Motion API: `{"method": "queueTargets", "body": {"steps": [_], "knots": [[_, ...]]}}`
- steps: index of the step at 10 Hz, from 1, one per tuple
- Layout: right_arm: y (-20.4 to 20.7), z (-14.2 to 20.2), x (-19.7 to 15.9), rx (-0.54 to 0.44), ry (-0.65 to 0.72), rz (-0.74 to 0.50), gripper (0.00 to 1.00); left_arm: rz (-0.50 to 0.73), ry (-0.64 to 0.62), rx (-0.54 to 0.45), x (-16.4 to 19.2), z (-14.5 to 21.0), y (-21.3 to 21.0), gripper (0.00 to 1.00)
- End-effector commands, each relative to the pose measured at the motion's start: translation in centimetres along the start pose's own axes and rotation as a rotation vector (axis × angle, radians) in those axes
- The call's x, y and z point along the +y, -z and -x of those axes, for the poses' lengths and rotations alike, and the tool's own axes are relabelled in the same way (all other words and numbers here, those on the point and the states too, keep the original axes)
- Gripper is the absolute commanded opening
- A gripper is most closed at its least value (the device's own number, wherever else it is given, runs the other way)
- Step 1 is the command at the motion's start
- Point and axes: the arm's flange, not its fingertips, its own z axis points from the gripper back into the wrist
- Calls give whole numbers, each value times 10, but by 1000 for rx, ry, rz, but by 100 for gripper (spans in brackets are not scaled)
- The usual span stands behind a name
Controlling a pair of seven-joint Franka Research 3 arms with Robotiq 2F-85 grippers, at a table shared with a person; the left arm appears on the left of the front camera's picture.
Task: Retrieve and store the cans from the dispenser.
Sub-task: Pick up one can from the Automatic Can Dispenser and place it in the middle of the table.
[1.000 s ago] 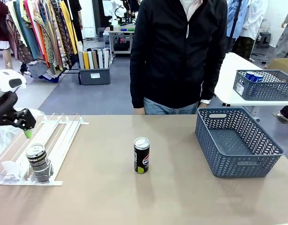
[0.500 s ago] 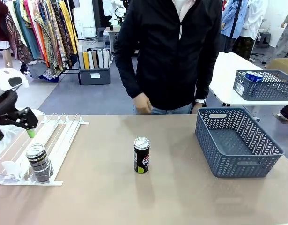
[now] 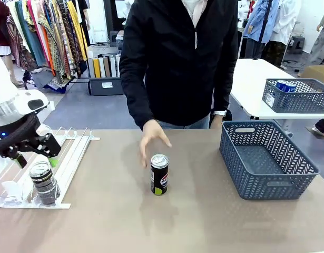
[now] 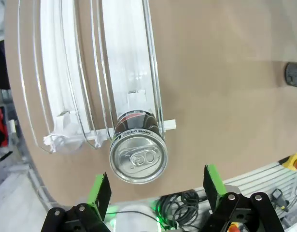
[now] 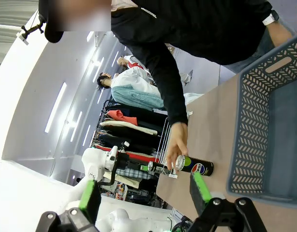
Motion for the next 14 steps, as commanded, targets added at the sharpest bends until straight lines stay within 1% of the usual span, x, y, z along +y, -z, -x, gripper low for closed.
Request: {"method": "queueTargets", "body": {"steps": [1, 3, 8, 9, 11, 13, 14], "knots": [[1, -2, 4, -8, 1, -14, 100, -49, -44, 5, 5, -1, 6, 100], [1, -2, 4, -8, 1, -14, 100, -63, -46, 4, 2, -5, 9, 100], [1, -2, 4, -8, 1, -14, 100, -85, -70, 95, -2, -14, 42, 100], [1, -2, 4, -8, 1, -14, 100, -100, -82, 102, -1, -17, 45, 100], [1, -2, 4, -8, 1, -14, 100, -95, -83, 99, -1, -18, 46, 100], [1, -2, 4, -8, 1, -14, 100, -87, -83, 118, 0, -18, 45, 100], [1, -2, 4, -8, 1, -14, 100, -95, -77, 116, -2, -21, 47, 41]]}}
